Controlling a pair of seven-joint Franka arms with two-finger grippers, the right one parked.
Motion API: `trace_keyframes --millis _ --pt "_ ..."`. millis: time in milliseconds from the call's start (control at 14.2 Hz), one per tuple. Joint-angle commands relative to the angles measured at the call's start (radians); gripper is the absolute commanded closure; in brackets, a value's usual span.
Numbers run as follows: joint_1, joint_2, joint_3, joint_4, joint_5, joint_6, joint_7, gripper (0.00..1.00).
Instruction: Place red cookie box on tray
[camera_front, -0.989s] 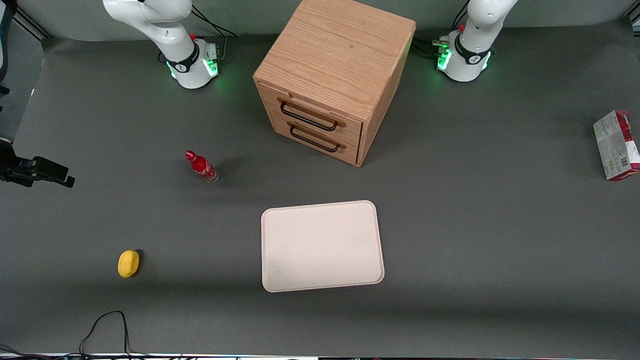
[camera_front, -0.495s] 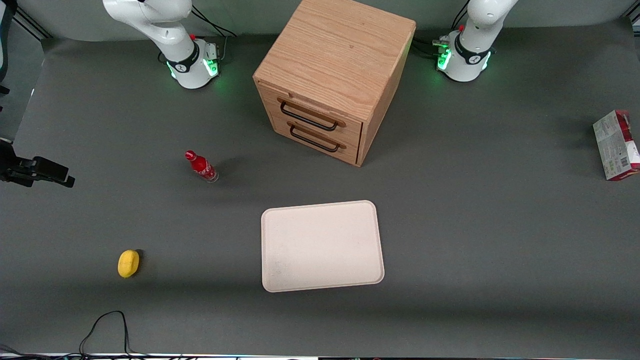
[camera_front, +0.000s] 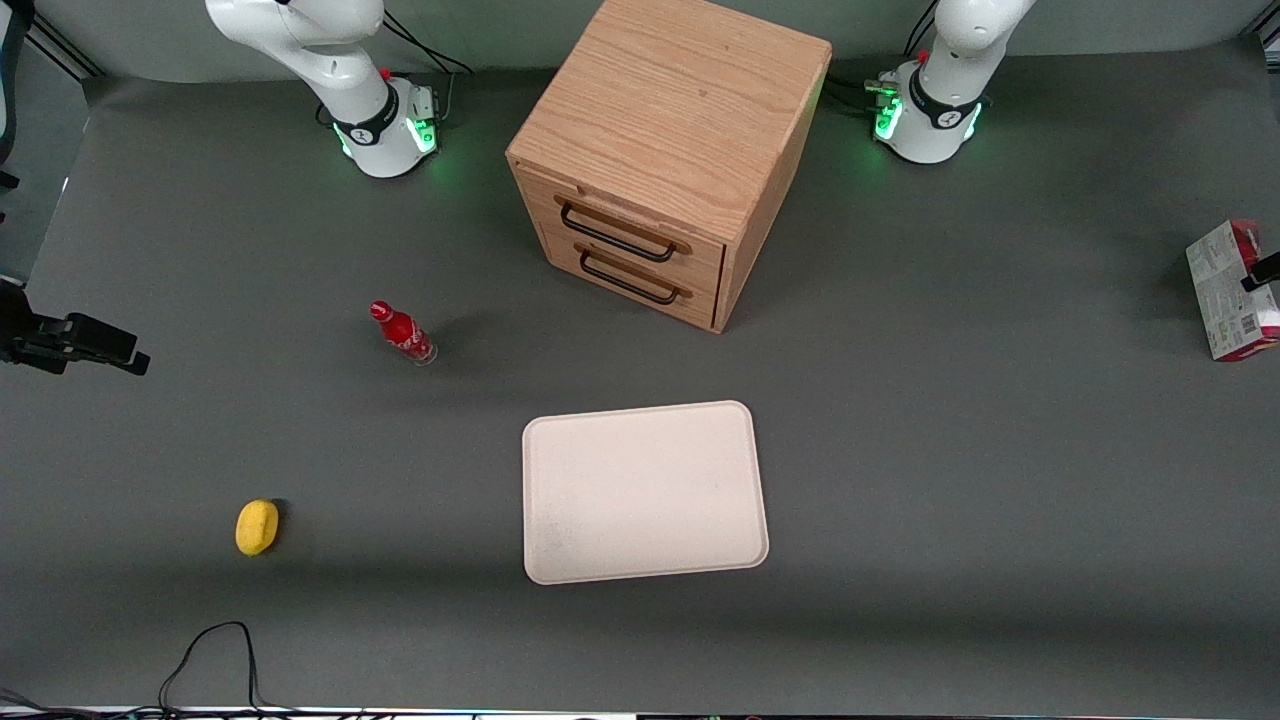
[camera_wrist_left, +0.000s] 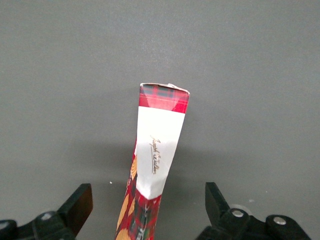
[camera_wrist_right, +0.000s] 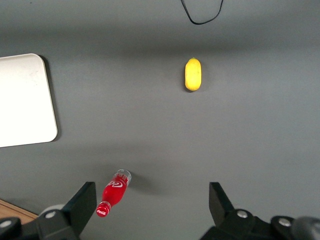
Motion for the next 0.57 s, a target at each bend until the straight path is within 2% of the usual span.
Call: trace_keyframes --millis 0,424,495 --pt "-0.007 0.019 0.006 -0.004 -0.042 0.035 -0.02 0.0" --pt "-0.011 0.074 0.004 -0.001 -0.046 0.106 -0.018 0.0" --pt "-0.011 0.072 0.004 0.001 -0.046 0.098 -0.018 0.13"
